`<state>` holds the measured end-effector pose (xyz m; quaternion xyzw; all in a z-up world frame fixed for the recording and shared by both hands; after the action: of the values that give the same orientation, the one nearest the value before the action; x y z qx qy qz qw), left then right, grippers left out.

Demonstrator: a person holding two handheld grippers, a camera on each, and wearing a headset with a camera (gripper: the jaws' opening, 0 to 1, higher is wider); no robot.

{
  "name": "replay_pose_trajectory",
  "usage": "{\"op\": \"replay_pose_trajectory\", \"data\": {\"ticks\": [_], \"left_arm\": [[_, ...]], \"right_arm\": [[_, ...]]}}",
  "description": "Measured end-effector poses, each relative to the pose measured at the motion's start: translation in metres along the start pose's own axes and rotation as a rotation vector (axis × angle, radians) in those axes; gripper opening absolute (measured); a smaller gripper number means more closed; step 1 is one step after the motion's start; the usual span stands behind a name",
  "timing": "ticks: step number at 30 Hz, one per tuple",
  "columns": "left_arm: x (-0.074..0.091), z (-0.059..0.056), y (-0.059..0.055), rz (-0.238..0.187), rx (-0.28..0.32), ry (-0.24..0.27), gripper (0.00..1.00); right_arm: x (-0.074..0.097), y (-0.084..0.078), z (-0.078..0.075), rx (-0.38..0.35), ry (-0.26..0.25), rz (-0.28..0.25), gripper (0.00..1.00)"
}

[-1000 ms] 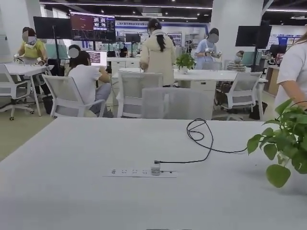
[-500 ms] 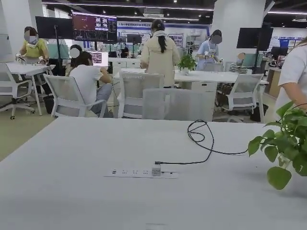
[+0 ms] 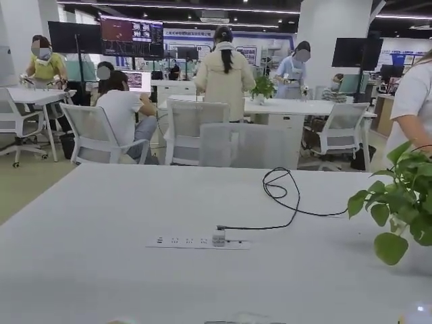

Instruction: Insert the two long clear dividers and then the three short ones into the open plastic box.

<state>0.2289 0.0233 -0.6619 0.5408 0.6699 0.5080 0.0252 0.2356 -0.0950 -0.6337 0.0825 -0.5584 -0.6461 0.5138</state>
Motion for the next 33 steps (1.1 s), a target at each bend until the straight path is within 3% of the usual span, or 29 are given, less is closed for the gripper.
{"op": "replay_pose_trajectory", "data": {"ticks": [8, 20, 24, 26, 33], "left_arm": [[-0.004, -0.008, 0.001, 0.002, -0.031, -0.007, 0.30], [-0.006, -0.010, 0.001, 0.007, -0.047, -0.011, 0.30], [-0.007, -0.011, 0.002, -0.006, -0.048, -0.016, 0.30], [-0.007, -0.010, 0.001, -0.004, -0.049, -0.015, 0.27], [-0.007, -0.012, 0.001, -0.006, -0.060, -0.031, 0.31]], "right_arm": [[-0.002, -0.005, -0.002, -0.036, -0.024, 0.014, 0.18], [-0.006, -0.009, 0.000, -0.097, -0.024, 0.019, 0.09], [-0.006, -0.008, 0.001, -0.143, -0.035, 0.008, 0.07], [-0.007, -0.008, 0.001, -0.133, -0.040, 0.012, 0.07], [-0.007, -0.008, 0.001, -0.151, -0.043, 0.025, 0.07]]}}
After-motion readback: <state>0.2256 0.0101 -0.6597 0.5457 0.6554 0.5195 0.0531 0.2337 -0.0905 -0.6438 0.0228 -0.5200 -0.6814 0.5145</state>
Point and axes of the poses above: the centre of the closed fingertips' face, and the gripper's own axes: x roughly backward along the fingers, z roughly to its left, y roughly out of its top, the point moved 6 cm from there along x, roughly backward along the fingers, and after that the axes turned 8 degrees about z, right-handed, at the moved point
